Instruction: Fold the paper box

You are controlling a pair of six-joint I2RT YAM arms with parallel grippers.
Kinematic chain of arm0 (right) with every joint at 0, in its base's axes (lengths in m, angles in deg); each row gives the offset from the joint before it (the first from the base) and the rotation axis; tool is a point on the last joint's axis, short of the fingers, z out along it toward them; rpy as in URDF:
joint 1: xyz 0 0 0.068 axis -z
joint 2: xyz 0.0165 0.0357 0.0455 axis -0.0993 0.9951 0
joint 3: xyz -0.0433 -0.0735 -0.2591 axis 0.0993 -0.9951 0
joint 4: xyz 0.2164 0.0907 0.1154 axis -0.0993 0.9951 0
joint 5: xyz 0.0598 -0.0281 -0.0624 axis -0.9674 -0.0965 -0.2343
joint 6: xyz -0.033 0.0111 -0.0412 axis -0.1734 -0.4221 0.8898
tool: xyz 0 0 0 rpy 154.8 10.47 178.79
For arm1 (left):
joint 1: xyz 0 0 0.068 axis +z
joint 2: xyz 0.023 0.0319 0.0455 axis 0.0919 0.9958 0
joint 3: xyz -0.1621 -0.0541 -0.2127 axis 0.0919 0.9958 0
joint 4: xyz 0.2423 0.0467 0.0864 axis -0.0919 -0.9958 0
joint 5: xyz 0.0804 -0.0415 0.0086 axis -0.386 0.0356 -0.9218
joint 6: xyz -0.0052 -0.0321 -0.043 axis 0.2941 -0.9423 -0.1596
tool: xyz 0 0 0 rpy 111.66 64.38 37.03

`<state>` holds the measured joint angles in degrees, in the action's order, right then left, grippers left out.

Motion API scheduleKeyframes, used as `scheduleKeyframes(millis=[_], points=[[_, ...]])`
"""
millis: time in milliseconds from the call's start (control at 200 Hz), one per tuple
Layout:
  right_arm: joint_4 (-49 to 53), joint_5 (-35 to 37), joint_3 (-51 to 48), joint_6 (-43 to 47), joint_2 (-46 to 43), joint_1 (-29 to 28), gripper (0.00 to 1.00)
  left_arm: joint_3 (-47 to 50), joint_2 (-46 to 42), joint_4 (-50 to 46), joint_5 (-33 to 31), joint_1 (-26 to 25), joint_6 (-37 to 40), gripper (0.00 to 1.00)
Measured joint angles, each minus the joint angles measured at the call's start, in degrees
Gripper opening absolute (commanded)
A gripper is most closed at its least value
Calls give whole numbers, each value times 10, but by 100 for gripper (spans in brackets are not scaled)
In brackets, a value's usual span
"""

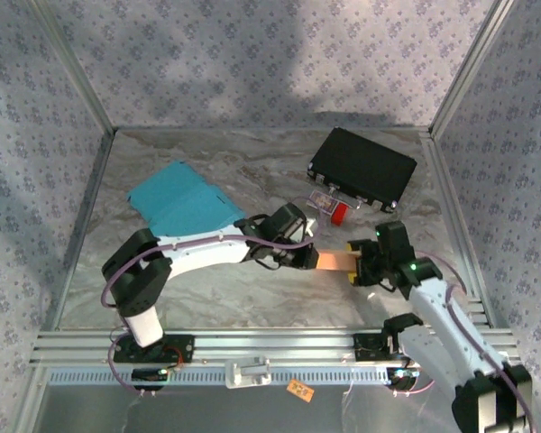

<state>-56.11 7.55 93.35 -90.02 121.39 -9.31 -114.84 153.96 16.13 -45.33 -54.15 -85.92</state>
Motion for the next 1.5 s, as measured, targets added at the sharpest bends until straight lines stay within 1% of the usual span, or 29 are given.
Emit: scheduleKeyframes(millis=[100,250,350,475,550,600,650,730,790,840,870,919,964,1049,1129,1249,1354,1424,1499], points=[[17,2,-38,22,-83,3,73,-3,22,8,11,-14,11,18],[40,8,-87,31,-180,12,76,-19,70,15,25,-19,19,19],[69,14,-100,31,-191,22,76,-24,87,17,34,-19,19,20],[110,25,-79,57,-169,23,74,-35,86,18,35,-17,19,22],[124,30,-38,90,-121,23,72,-33,79,19,31,-13,12,24],[127,30,-3,122,-71,19,71,-22,61,20,23,-5,6,27],[134,41,42,159,-8,0,71,-4,31,19,9,9,-2,30],[156,65,132,229,108,-67,70,22,-43,-1,-31,39,-1,34],[177,91,208,279,204,-125,71,36,-116,-19,-85,62,9,40],[195,115,264,317,280,-171,72,46,-182,-28,-132,73,30,53],[208,133,297,339,325,-197,72,51,-218,-31,-156,75,41,58],[226,156,336,365,379,-229,73,64,-277,-33,-192,79,48,60],[241,176,361,389,420,-253,73,79,-325,-33,-206,89,54,60],[276,205,393,425,472,-271,72,125,-395,-36,-209,142,49,60],[302,235,426,459,515,-276,71,163,-427,-56,-218,185,44,60],[322,271,460,506,569,-290,70,209,-461,-102,-222,198,42,60],[322,277,458,537,593,-303,69,235,-501,-132,-223,213,41,60],[319,278,451,553,597,-301,67,243,-525,-146,-223,233,38,61],[319,280,441,569,598,-286,64,246,-537,-160,-219,263,33,60]])
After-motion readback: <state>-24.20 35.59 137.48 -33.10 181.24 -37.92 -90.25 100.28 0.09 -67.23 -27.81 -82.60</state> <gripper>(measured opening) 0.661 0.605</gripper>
